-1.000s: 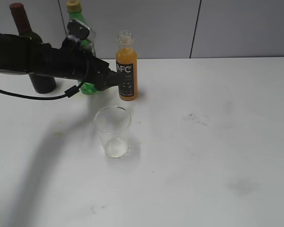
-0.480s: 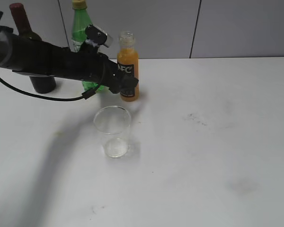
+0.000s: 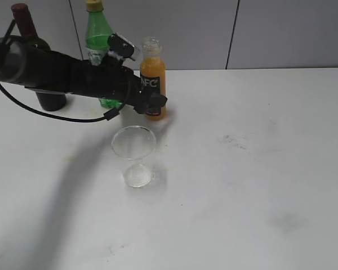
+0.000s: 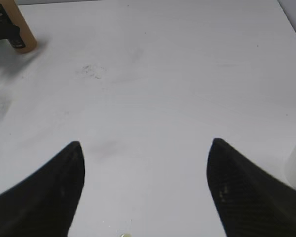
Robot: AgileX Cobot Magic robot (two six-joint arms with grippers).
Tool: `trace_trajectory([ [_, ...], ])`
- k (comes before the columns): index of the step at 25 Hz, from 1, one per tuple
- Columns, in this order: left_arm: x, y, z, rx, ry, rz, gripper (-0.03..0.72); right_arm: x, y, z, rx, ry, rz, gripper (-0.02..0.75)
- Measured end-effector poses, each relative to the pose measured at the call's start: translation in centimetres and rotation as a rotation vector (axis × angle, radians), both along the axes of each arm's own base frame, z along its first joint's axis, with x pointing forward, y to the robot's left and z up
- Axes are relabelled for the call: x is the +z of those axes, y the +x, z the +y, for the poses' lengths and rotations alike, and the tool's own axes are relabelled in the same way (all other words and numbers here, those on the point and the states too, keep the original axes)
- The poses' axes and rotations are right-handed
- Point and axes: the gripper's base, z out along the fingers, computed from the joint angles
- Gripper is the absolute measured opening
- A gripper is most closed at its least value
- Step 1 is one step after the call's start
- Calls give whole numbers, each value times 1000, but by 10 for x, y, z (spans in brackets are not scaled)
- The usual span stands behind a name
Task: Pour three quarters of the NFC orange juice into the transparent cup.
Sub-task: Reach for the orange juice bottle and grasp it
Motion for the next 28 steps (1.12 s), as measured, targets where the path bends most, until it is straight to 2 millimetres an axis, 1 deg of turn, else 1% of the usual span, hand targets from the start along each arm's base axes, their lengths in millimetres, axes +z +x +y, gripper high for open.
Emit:
trace_trajectory([
  [3, -3, 3, -6, -4, 3, -5, 691, 0, 0, 0, 0, 0, 0, 591],
  [8, -1, 6, -14, -1, 12, -27, 690, 0, 0, 0, 0, 0, 0, 591],
  [13, -13, 8, -15, 0, 21, -8, 683, 0, 0, 0, -1, 1, 0, 591],
  [14, -14, 8, -15, 1, 18, -8, 676, 0, 0, 0, -1, 1, 0, 591],
  [16, -13, 9, -16, -2, 16, -9, 644, 0, 0, 0, -1, 1, 0, 591],
  [18, -14, 8, -16, -2, 15, -7, 593, 0, 0, 0, -1, 1, 0, 591],
  [21, -14, 9, -16, -2, 15, -9, 481, 0, 0, 0, -1, 1, 0, 591],
  [28, -11, 9, -16, 2, 13, -10, 477, 0, 0, 0, 0, 0, 0, 591],
])
